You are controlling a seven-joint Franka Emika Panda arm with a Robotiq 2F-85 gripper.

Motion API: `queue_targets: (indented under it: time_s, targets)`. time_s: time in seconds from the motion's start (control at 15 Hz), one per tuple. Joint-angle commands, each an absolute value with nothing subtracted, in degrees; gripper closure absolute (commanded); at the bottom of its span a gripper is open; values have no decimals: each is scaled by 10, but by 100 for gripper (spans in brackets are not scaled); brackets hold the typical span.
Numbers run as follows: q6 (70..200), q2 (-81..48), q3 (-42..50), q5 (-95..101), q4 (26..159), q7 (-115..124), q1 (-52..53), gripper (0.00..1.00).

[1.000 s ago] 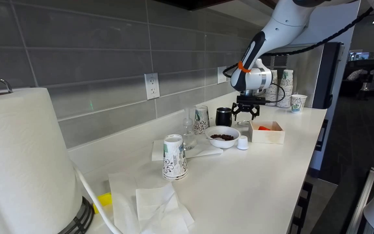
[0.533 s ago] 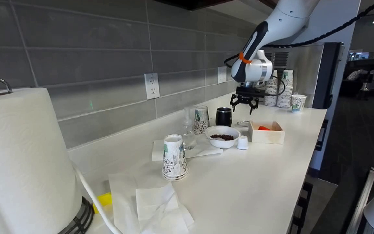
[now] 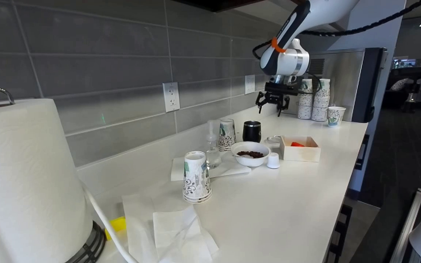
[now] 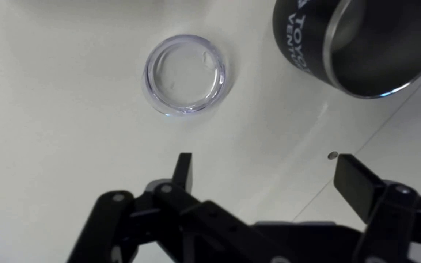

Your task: Take the lid off of the black cup

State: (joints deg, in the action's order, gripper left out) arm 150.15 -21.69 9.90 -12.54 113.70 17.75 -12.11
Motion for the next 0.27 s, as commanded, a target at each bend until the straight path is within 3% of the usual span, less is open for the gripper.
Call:
queue_targets:
  time_s: [0.0, 0.2]
  targets:
    - [1484, -156, 100, -125, 1181, 164, -111, 0]
    - [1479, -138, 100, -124, 1196, 165, -106, 0]
